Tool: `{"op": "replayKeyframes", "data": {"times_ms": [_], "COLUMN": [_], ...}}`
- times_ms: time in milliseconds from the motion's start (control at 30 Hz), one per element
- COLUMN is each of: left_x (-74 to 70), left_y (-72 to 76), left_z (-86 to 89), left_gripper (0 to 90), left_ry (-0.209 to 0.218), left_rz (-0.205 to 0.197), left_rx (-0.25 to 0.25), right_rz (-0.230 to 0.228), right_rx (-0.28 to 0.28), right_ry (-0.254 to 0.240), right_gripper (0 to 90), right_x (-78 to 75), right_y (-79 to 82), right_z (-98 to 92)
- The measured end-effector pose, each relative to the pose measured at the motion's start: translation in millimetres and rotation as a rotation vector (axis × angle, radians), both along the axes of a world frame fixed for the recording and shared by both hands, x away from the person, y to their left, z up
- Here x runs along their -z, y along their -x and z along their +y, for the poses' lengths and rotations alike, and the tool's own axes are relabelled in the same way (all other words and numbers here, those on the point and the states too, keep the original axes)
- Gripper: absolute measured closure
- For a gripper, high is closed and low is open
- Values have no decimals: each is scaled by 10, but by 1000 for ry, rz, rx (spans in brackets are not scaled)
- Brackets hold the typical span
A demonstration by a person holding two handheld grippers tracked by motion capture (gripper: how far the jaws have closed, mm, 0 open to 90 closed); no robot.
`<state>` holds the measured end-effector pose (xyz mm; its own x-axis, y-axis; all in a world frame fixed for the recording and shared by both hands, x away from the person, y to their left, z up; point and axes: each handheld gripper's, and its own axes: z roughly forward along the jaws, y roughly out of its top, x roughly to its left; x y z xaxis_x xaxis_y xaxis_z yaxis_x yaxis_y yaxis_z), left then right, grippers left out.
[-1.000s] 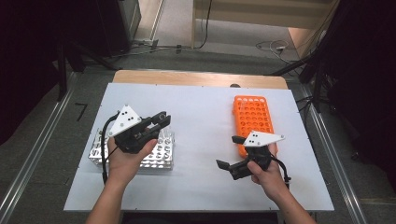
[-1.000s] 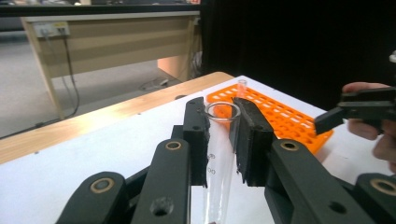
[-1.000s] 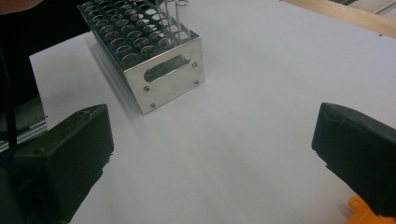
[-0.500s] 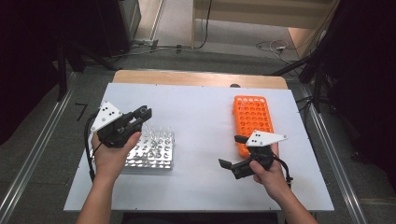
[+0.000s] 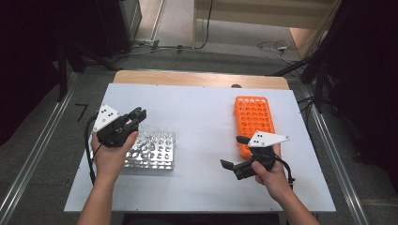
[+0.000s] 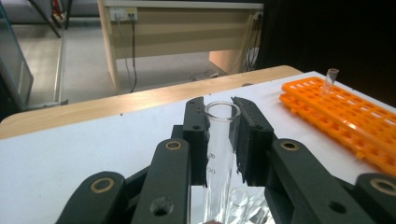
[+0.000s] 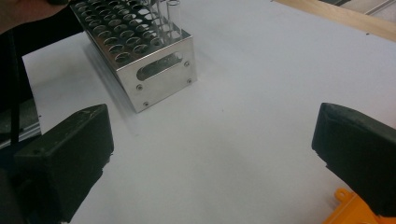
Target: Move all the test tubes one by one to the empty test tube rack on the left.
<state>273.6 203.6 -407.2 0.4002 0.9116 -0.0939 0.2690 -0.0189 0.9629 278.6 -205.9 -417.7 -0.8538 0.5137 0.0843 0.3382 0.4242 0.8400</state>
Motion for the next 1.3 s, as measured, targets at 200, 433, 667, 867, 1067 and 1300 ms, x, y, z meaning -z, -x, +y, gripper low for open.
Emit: {"op": "replayKeyframes", "data": {"times_ms": [200, 433, 667, 867, 1067, 1300], "left_x": [94, 172, 263, 301, 301, 320], "left_y": [-47, -68, -67, -48, -42, -41], "left_z": [-16, -42, -86, -141, -135, -142], "left_gripper": [761, 761, 761, 759, 752, 748], "left_ry": [3, -6, -23, -71, -80, -104], "left_rz": [20, 38, 65, 84, 117, 168], "left_rx": [-4, -3, -1, -4, -13, -11], "right_rz": [-1, -4, -5, -6, -8, -7], "right_rx": [1, 2, 3, 9, 11, 16], "right_ry": [-1, -2, -2, -7, -8, -6], "right_gripper": [0, 0, 0, 0, 0, 0], "right_x": [0, -1, -3, -12, -15, -12], "right_y": [-2, -2, -2, -5, -10, -20], "right_z": [-5, -9, -20, -44, -59, -68]}}
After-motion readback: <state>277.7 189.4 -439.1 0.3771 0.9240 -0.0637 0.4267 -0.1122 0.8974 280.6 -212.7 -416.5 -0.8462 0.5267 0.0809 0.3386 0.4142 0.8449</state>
